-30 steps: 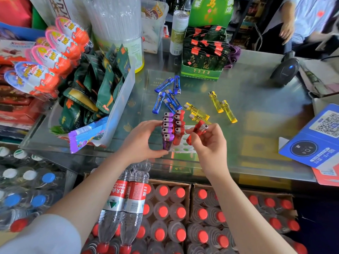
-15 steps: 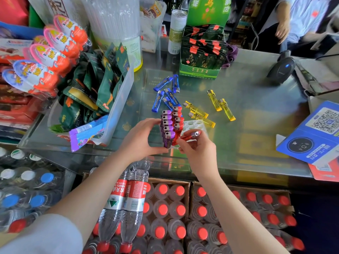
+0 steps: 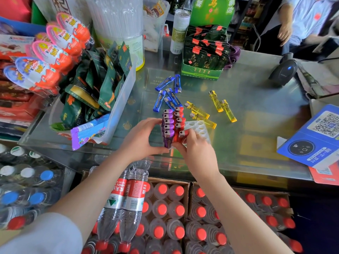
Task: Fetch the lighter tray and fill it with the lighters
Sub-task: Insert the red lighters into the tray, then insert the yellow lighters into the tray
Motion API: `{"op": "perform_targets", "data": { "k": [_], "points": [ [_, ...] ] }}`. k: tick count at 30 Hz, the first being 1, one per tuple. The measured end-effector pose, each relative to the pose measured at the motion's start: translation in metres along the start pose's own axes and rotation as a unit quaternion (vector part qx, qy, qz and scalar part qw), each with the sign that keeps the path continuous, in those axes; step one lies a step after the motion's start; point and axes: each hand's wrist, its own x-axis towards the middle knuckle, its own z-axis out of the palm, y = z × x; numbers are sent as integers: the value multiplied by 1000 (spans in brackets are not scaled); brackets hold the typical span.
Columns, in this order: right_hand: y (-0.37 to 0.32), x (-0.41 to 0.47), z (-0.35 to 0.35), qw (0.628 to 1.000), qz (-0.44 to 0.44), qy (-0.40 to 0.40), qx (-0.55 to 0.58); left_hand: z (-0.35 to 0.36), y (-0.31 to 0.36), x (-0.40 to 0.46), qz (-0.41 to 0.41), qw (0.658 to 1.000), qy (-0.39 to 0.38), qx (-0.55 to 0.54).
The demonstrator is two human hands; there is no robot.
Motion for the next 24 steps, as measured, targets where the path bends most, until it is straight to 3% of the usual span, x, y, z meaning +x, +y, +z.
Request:
{"op": "perform_targets", "data": {
  "k": [2,5,8,10,12,20,24],
  "points": [
    [8,2,-5,998,-18,-23,-62,0,0,0,-3,1000,-1,2],
    [30,12,-17,993,29,-99,60,0,-1,0,-3,1000,-3,3],
    [51,20,-19,984,81,8,159,0,-2,0,-3,1000,-6,0],
    [62,28,-11,983,127,41,129,0,-2,0,-6,1000,-9,0],
    [69,37,-4,986,142,26,83,-1,-2,0,-6,1000,-10,2],
    [78,64,-12,990,112,-84,0,-4,0,0,3,1000,-9,-8],
    [79,65,-14,991,116,-67,14,-5,2,-1,5,1000,-8,-17]
  ]
}}
